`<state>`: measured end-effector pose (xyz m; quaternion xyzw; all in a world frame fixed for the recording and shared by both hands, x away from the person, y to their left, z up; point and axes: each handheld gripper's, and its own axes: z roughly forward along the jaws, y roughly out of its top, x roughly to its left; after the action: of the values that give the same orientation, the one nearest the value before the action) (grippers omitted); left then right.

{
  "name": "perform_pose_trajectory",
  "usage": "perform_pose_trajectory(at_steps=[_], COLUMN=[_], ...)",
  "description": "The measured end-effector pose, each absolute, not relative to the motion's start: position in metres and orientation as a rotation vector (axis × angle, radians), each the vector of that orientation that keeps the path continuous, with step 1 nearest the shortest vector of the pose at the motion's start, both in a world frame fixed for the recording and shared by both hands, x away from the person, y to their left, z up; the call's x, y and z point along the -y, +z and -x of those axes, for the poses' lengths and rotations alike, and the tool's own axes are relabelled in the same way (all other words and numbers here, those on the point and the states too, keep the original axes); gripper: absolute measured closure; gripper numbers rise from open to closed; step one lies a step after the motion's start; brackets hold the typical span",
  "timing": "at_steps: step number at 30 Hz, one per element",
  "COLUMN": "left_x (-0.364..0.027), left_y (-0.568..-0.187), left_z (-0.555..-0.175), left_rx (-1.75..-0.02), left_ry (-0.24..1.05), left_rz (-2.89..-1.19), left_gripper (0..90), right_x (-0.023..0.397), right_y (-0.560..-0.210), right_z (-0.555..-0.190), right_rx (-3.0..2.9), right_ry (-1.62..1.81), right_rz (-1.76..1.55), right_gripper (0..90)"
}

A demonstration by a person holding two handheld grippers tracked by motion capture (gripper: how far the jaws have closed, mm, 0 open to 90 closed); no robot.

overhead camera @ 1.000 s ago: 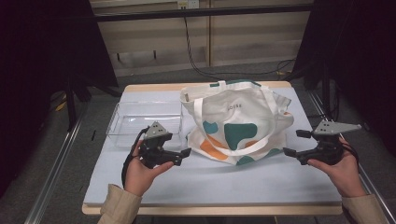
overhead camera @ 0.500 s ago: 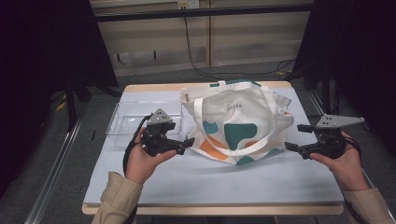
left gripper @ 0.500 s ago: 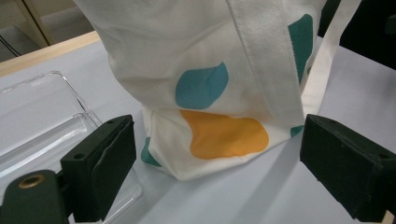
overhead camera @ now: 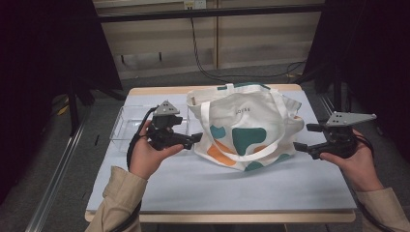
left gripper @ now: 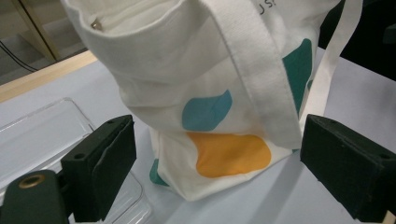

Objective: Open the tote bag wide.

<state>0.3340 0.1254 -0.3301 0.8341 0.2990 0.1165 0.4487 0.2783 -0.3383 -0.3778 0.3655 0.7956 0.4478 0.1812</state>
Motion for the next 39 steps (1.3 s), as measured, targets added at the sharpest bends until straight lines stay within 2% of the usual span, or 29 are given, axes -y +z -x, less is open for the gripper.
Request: perform_pose_trajectory(at_steps=[24,39], left_x=[-0.105,-0.078], left_y=[-0.295,-0.289], left_z=[-0.35,-0.375], left_rx=[-0.686,-0.644], left_ry=[0.344,0.336], left_rz=[-2.096,-2.106], left_gripper=[11.0,13.7], right_x=[0.342,0.335], right_y=[-0.372,-0.374], right_z=[-0.29,-0.296], right_rx=[-2.259,-2.291], right_ry=[1.266,1.264], right_rz=[-1.046,-1.027], right_gripper=[11.6,11.6])
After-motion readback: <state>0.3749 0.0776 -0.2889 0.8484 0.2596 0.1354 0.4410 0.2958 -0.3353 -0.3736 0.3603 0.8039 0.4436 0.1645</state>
